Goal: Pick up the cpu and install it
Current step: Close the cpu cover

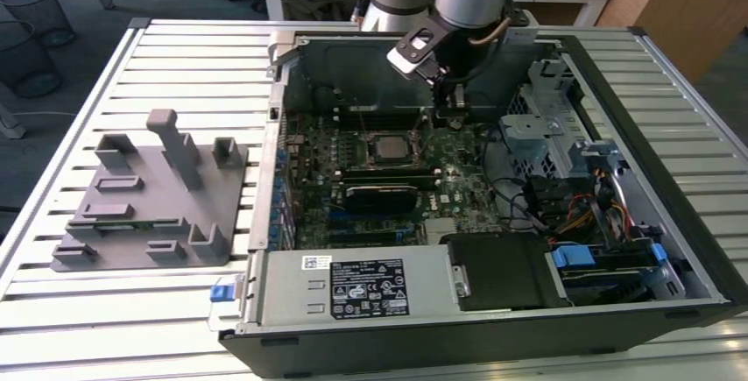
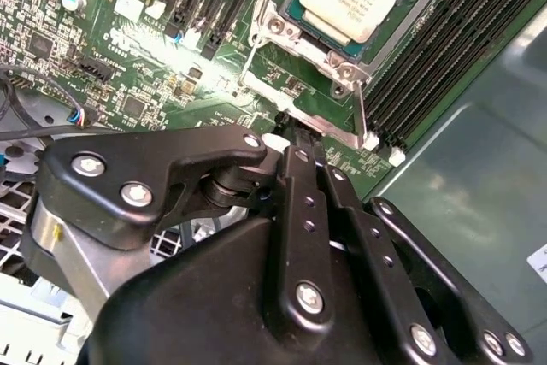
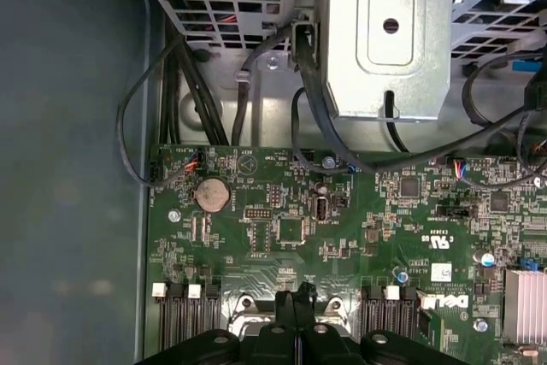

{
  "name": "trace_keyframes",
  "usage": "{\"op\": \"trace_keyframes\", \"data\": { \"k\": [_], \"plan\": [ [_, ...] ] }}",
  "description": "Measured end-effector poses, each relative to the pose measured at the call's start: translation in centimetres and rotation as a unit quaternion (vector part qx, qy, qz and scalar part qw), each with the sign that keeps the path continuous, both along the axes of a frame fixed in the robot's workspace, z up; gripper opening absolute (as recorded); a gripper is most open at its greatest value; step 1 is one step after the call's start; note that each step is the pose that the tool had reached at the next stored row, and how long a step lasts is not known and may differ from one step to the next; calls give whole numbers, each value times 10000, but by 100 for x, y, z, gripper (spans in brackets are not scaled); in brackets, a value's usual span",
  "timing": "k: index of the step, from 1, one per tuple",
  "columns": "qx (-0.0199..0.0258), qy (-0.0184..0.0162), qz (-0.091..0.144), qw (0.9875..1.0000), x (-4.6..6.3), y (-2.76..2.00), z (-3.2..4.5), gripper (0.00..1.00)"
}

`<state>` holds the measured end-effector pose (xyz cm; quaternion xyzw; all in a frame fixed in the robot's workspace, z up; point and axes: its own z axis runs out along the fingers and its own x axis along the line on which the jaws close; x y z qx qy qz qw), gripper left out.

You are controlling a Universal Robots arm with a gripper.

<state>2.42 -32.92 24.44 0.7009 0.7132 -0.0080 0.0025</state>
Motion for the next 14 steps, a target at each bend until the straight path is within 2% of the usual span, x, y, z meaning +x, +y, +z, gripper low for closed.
{"op": "trace_keyframes", "data": {
  "k": [14],
  "plan": [
    [0,0,0,10000,-94,0,-6,11]
  ]
}}
